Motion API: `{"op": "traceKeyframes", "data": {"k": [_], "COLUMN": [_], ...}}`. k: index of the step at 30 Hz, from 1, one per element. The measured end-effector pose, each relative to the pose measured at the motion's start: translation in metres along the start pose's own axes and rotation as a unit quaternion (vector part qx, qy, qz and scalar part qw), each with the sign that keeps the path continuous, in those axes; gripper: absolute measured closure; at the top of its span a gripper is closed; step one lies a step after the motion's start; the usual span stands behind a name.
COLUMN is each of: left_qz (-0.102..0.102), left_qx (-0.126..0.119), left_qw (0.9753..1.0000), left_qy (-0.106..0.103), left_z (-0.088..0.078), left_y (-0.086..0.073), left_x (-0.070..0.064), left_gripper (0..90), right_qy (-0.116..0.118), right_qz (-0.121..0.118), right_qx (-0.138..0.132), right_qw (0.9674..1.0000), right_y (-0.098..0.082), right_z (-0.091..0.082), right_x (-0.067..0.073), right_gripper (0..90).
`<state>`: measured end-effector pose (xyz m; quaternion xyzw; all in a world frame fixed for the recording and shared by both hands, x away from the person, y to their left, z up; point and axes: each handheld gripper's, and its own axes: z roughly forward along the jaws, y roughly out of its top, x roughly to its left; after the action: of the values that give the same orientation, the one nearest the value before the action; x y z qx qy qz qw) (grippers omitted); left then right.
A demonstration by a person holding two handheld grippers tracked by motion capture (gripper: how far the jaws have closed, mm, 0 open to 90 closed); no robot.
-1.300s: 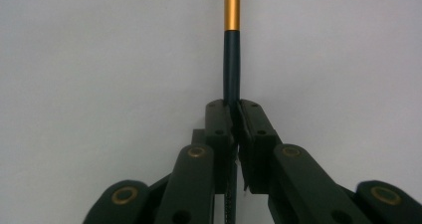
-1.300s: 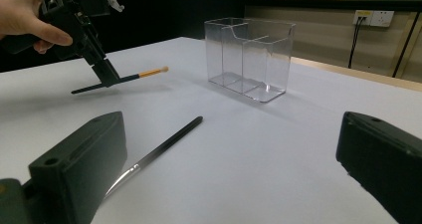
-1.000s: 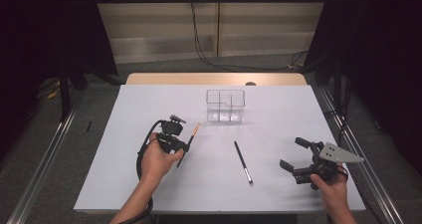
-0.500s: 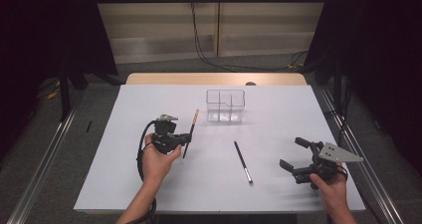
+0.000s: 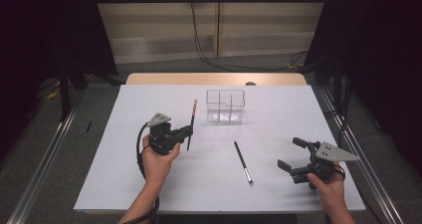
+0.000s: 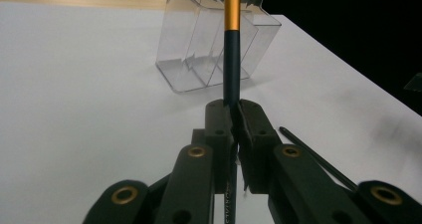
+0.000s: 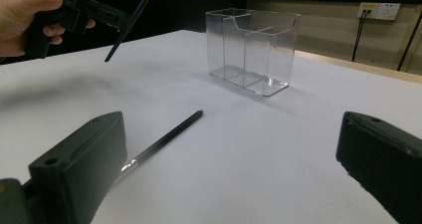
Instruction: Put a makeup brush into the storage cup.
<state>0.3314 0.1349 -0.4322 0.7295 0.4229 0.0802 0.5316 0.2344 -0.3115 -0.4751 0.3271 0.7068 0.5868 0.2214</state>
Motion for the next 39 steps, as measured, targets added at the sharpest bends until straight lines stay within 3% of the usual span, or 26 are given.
{"op": "traceKeyframes", "data": {"k": [3,6,9,17,25,39], "left_qz": [0.007,-0.008,-0.004,0.017,0.048,0.066], "left_qx": [-0.018,-0.025,-0.029,-0.030,-0.040,-0.047], "left_qw": [0.9995,0.9982,0.9975,0.9969,0.9939,0.9926], "left_qy": [-0.027,-0.054,-0.064,-0.070,-0.090,-0.091], "left_z": [0.001,0.003,0.005,0.011,0.021,0.020], "left_y": [0.001,0.002,0.004,0.003,0.002,0.001], "left_x": [-0.001,-0.002,-0.003,-0.014,-0.031,-0.035], "left_gripper": [83.9,83.9,83.9,83.9,83.9,83.9], "right_qy": [0.001,-0.001,-0.001,0.001,0.001,-0.002], "right_qz": [0.001,0.002,0.003,0.002,0.000,0.010], "right_qx": [0.000,0.001,0.001,0.003,-0.001,-0.003], "right_qw": [1.0000,1.0000,1.0000,1.0000,1.0000,0.9999], "right_y": [0.000,0.000,0.000,0.000,0.002,0.010], "right_z": [0.001,0.001,0.002,0.006,0.007,0.016], "right_x": [0.000,-0.001,-0.001,0.001,0.002,0.005], "right_gripper": [0.0,0.0,0.0,0.0,0.0,0.0]}}
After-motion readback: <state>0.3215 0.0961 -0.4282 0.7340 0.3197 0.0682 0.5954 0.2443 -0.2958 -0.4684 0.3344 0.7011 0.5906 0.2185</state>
